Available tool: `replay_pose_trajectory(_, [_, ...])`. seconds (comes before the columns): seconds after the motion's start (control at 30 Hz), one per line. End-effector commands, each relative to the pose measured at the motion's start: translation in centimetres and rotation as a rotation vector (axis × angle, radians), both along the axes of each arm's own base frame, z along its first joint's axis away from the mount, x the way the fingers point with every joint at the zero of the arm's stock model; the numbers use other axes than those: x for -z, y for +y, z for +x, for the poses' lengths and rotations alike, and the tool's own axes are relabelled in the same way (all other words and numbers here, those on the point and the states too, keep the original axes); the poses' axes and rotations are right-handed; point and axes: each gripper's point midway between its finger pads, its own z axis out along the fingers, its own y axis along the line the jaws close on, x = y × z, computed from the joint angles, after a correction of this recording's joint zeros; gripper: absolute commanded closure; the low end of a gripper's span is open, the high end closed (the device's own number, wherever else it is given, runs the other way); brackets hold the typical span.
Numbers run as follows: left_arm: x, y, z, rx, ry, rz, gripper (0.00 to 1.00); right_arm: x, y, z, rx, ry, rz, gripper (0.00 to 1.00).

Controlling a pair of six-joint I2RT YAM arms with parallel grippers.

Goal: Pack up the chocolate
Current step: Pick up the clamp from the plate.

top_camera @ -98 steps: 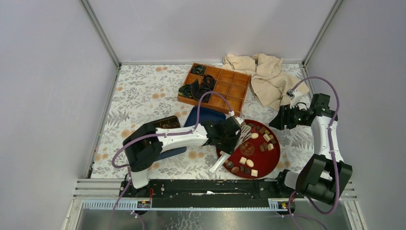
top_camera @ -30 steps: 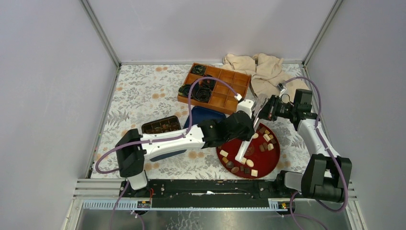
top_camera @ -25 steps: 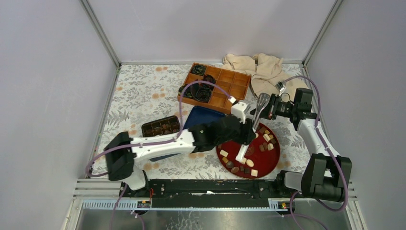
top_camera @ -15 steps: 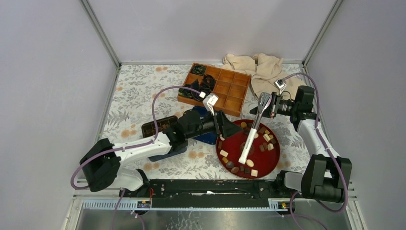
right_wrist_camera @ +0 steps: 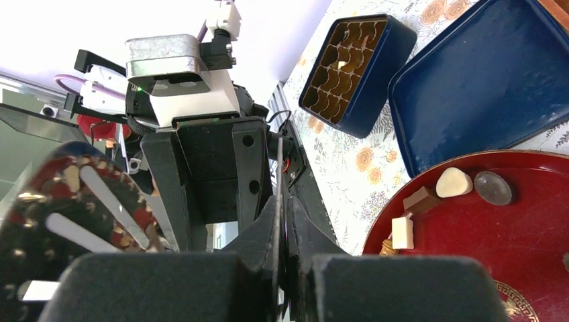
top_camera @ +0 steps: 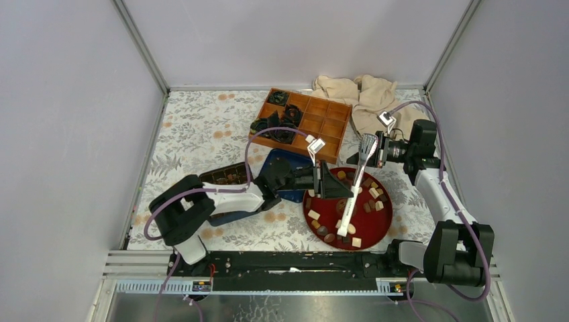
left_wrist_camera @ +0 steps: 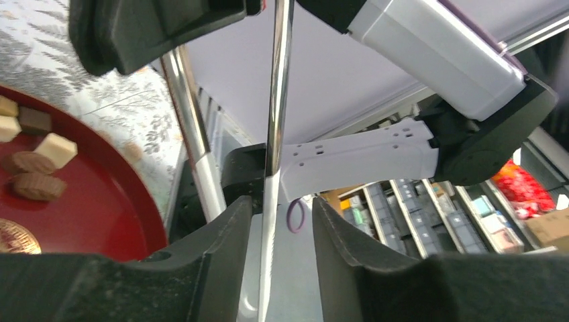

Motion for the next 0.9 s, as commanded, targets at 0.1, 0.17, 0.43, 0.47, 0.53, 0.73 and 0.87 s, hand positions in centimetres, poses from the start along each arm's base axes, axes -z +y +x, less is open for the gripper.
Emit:
replay_pose_trajectory(0.1, [-4.8, -1.7, -1.6, 0.106, -0.033, -0.179, 0.62, -1.2, 0.5, -0.8, -0.052, -0.067, 0.005, 1.00])
replay_pose_trajectory(0.17, [-4.6, -2.4, -1.7, 0.116, -0.024, -0.175, 0.69, -1.0, 0.5, -0.7, -0.050, -0.065, 0.003, 1.00])
replay_pose_trajectory(0.43, [-7.6, -2.5, -2.0, 0.111, -0.108, -0.257, 1.00, 0.0, 0.4, -0.3, -0.028, -0.041, -0.009, 1.00])
replay_pose_trajectory(0.47, [-8.9, -2.3, -2.1, 0.100, -0.156, -0.275, 1.00, 0.5, 0.4, -0.1, -0.022, -0.027, -0.011, 1.00])
replay_pose_trajectory(0.53, [-11.7, -1.5, -2.7, 0.069, -0.270, -0.324, 1.00, 1.4, 0.2, 0.3, -0.012, 0.004, -0.010, 1.00])
replay_pose_trajectory(0.73, [-17.8, 1.7, -6.3, -0.066, -0.562, -0.462, 1.00, 3.2, -0.2, 1.3, -0.003, 0.101, 0.007, 1.00])
replay_pose_trajectory(0.87, [-15.6, 2.3, -4.5, -0.176, -0.483, -0.439, 0.94, 2.1, -0.2, 1.0, -0.028, 0.063, 0.018, 1.00])
